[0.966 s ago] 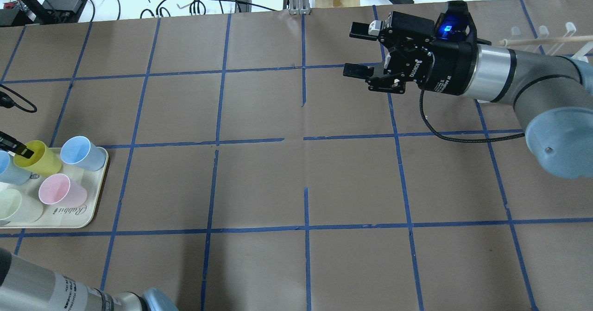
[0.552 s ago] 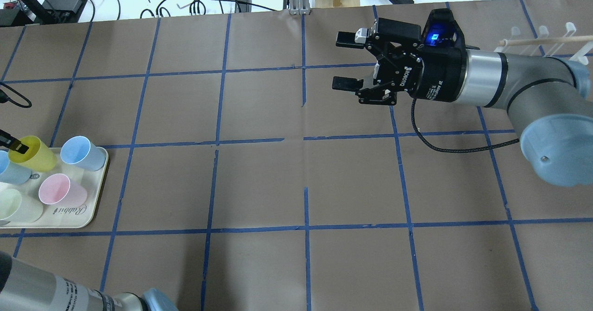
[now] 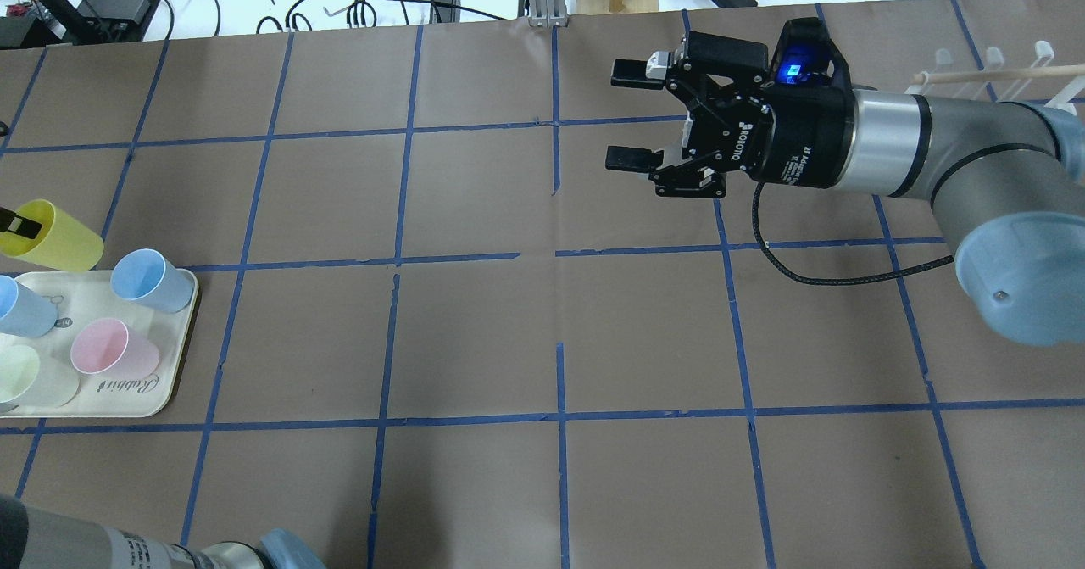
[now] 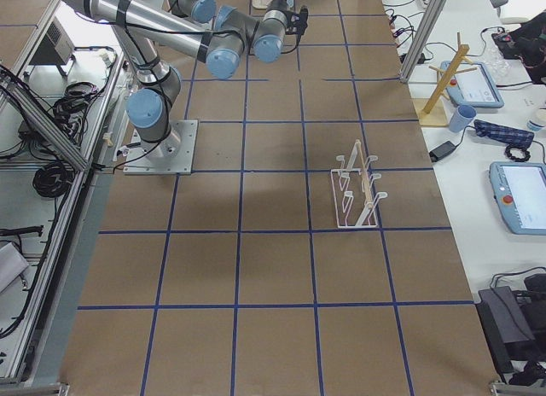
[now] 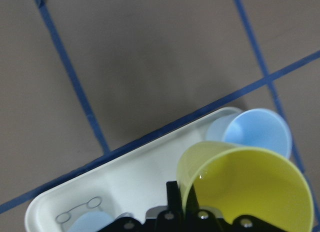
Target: Transfer IKEA cup to right arm and place on rack
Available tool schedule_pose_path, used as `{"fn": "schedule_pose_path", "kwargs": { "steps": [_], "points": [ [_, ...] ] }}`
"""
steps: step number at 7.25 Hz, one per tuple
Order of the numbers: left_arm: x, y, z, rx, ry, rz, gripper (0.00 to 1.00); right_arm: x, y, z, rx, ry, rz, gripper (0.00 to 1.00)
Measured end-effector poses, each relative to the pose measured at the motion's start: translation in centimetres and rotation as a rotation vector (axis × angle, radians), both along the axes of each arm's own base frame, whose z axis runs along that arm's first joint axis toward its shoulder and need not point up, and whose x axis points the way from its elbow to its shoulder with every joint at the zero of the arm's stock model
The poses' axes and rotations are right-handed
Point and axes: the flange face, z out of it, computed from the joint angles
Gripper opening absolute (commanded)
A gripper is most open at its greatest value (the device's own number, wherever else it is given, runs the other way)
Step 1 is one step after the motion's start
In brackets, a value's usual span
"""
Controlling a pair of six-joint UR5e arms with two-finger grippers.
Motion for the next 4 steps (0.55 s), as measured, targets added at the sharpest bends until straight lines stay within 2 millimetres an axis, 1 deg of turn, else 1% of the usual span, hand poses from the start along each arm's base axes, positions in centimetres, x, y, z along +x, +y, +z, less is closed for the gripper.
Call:
{"fn": "schedule_pose_path", "kwargs": {
  "steps": [1,3,4],
  "points": [
    [-2.3,0.0,1.6,0.028,0.158,0.046,0.0,0.0,-0.1,0.0,-0.002,0.0,0.0,1.0],
    [-8.5,-0.1,2.5,0.133,0.491,0.164,0.0,-0.1,-0.2,-0.1,0.0,-0.004,-0.003,1.0],
    [-12.2,-0.5,2.8,0.182,0.616,0.19,0.0,-0.2,-0.3,-0.2,0.004,-0.008,-0.005,1.0]
  ]
}}
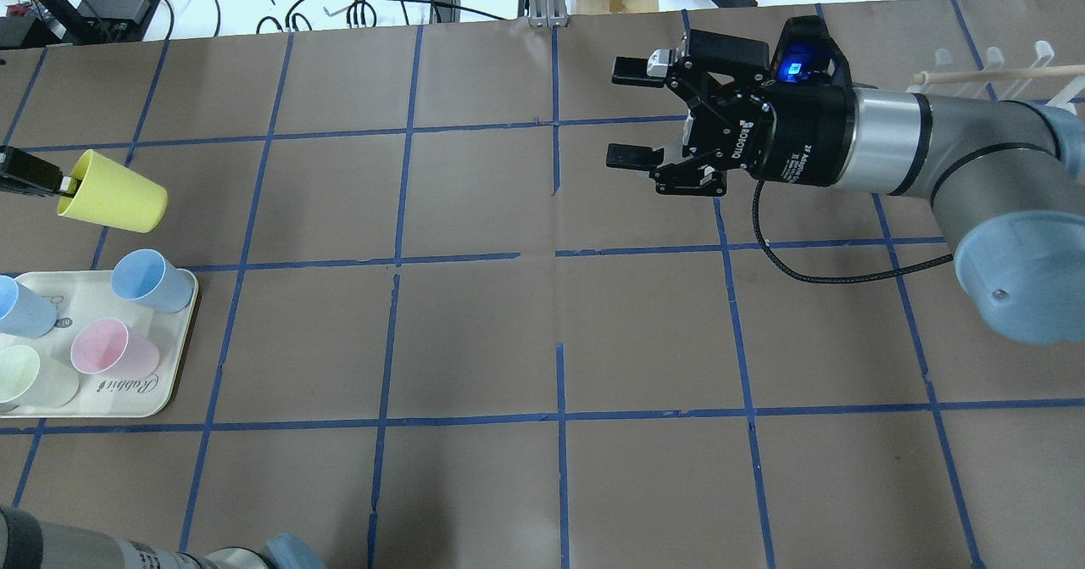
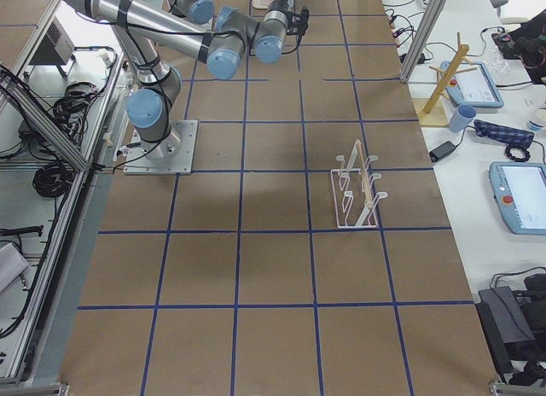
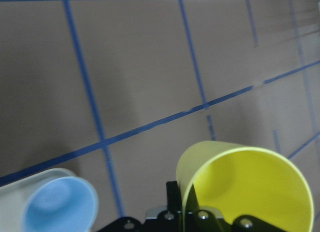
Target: Transfer IKEA cup to right arm and place on rack
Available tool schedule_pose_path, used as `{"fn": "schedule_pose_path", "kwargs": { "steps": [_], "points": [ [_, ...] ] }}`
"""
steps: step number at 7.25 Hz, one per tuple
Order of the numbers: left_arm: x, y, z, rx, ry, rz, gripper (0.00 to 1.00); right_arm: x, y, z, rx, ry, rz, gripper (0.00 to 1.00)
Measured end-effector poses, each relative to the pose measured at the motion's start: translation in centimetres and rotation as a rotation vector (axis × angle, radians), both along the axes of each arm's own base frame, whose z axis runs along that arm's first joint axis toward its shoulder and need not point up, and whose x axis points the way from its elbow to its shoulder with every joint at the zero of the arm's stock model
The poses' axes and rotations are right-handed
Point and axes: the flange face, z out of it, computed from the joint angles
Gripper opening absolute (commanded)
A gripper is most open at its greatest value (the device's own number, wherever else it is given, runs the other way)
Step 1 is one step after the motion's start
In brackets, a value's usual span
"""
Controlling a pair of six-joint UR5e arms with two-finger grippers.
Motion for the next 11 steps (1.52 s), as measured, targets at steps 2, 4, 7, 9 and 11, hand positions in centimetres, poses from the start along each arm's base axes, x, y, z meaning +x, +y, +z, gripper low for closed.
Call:
{"fn": "schedule_pose_path", "kwargs": {
  "steps": [2,4,7,9,11],
  "points": [
    [-8.4,-0.4,0.2,0.078,0.258,0.063,0.0,0.0,0.0,-0.1,0.02,-0.008,-0.003,1.0],
    [-17.9,-0.1,-0.1,0.101,0.432,0.109,0.0,0.1,0.3,0.0,0.062,-0.014,0.0,1.0],
    [-28.5,3.8,-1.0,0.137,0.502,0.03,0.0,1.1,0.8,-0.4,0.093,-0.021,0.021,1.0],
    [-31.9,6.6,-1.0,0.114,0.521,-0.005,0.0,2.0,1.0,-0.5,0.131,-0.029,0.043,1.0],
    [-33.5,7.8,-0.1,0.059,0.54,-0.011,0.0,2.0,0.3,-1.7,0.166,-0.035,0.045,1.0]
  ]
}}
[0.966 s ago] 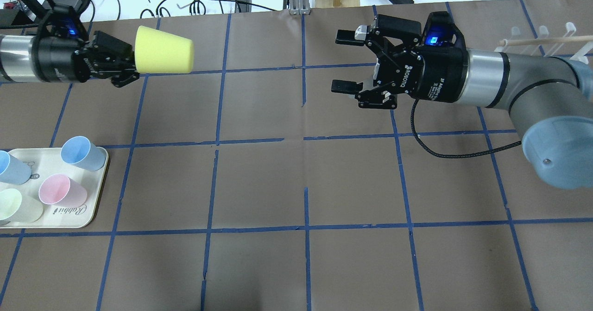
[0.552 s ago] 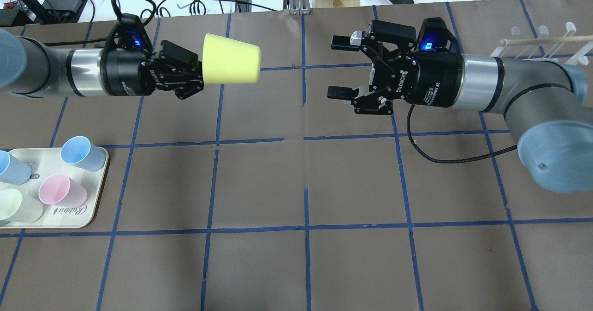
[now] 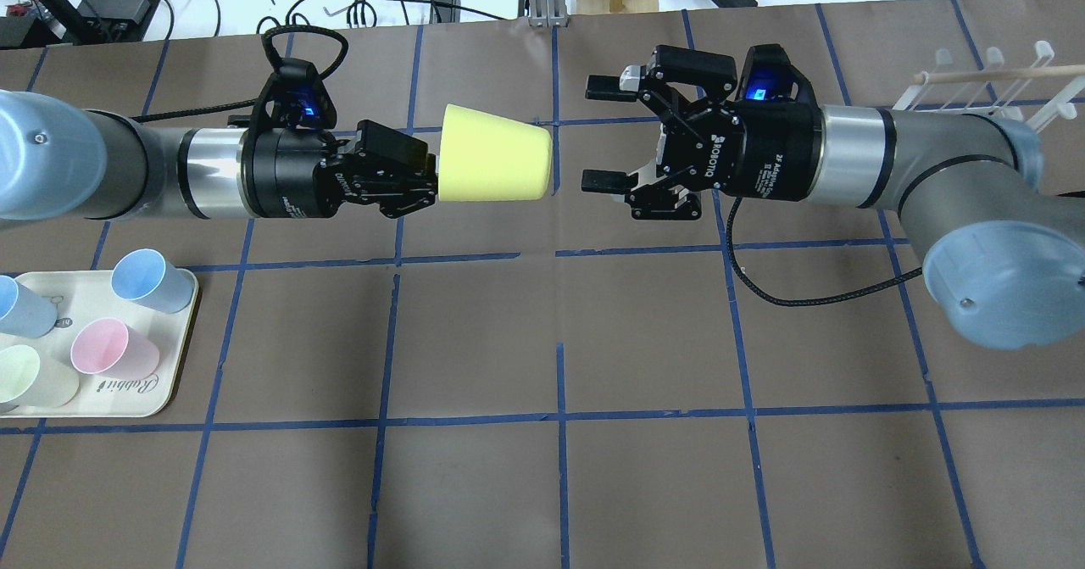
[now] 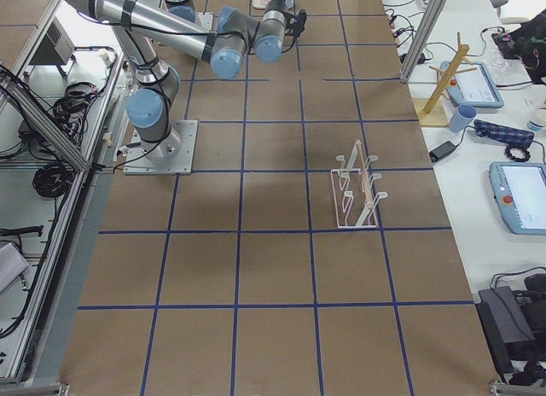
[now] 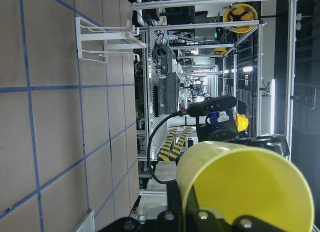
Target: Transfer IKEA cup to right arm and place on rack
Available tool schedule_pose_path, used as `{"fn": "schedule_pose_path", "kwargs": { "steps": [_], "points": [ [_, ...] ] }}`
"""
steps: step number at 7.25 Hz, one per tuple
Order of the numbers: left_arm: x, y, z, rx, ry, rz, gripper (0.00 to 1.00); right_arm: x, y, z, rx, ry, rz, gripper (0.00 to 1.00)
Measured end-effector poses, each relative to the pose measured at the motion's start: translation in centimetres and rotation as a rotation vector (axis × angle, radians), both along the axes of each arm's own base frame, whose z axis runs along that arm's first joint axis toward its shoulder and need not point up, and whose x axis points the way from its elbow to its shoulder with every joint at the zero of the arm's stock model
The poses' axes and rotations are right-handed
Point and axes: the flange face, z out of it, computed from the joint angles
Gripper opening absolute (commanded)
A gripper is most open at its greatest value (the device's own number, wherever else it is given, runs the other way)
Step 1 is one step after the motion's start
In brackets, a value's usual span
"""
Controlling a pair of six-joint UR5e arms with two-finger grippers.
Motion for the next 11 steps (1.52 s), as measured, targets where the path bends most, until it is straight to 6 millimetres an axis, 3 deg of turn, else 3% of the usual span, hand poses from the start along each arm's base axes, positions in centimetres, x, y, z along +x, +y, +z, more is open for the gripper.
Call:
{"fn": "schedule_pose_path", "kwargs": {
  "steps": [4,8,10,11],
  "points": [
    [-3.0,1.6,0.6,-0.014,0.069,0.065,0.0,0.9,0.2,0.0,0.077,-0.021,0.018,1.0],
    [-3.3,2.0,1.6,-0.031,0.077,0.076,0.0,1.3,0.8,1.3,0.136,-0.042,0.023,1.0],
    [-3.3,2.3,2.0,-0.041,0.077,0.076,0.0,1.4,1.1,1.9,0.153,-0.045,0.024,0.82],
    [-3.3,2.3,2.1,-0.042,0.076,0.076,0.0,1.4,1.2,2.1,0.152,-0.045,0.024,0.82]
  ]
}}
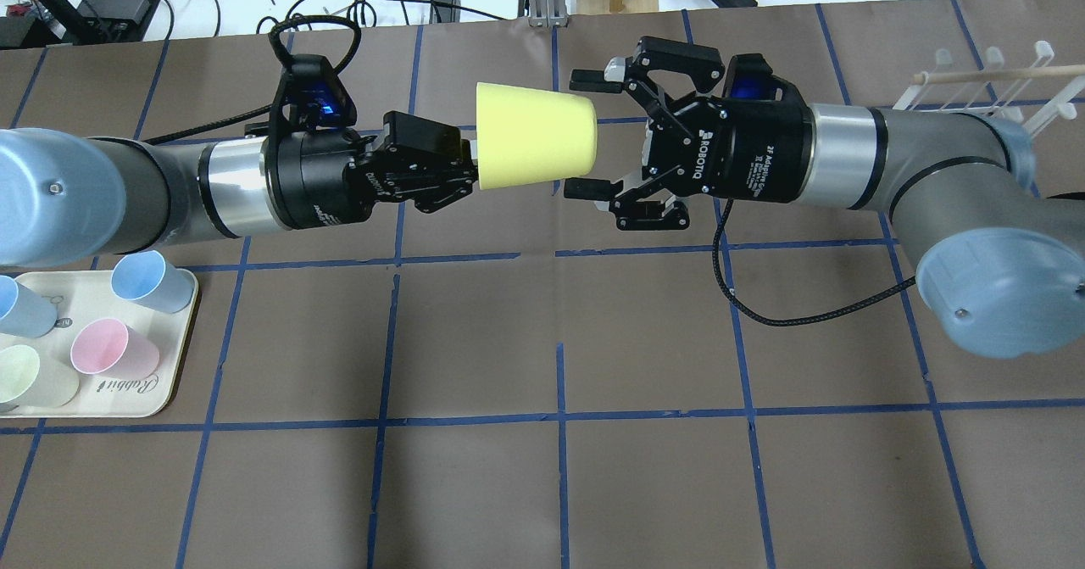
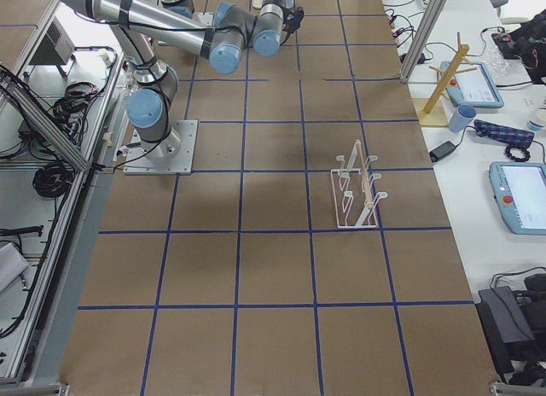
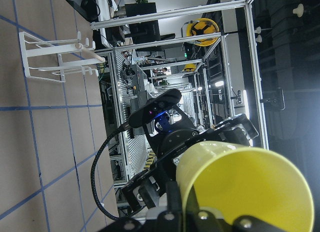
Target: Transfer IKEA cup to right arm and place on rack
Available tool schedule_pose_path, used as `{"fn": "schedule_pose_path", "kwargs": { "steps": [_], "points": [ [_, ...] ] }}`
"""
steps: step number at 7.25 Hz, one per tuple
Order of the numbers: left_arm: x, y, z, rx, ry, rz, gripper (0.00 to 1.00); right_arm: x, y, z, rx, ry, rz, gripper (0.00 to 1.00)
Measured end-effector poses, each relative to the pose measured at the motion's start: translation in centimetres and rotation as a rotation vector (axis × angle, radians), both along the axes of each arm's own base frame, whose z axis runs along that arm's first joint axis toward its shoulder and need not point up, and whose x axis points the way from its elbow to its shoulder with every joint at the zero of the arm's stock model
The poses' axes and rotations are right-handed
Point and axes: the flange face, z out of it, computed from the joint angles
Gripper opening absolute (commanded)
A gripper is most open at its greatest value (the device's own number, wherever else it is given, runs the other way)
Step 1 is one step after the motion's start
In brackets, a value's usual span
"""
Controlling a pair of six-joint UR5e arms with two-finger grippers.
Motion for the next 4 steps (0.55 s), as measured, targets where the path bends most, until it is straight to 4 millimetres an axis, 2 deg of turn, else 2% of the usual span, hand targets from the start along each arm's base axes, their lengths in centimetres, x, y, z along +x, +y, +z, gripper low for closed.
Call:
{"fn": "schedule_pose_path", "kwargs": {
  "steps": [2,4],
  "points": [
    [0.0,0.03,0.01,-0.001,0.0,0.0,0.0,0.04,0.37,0.75,0.022,-0.004,0.001,0.78],
    [0.0,0.03,0.01,-0.002,-0.001,-0.001,0.0,0.06,0.56,1.03,0.038,-0.006,0.002,0.66]
  ]
}}
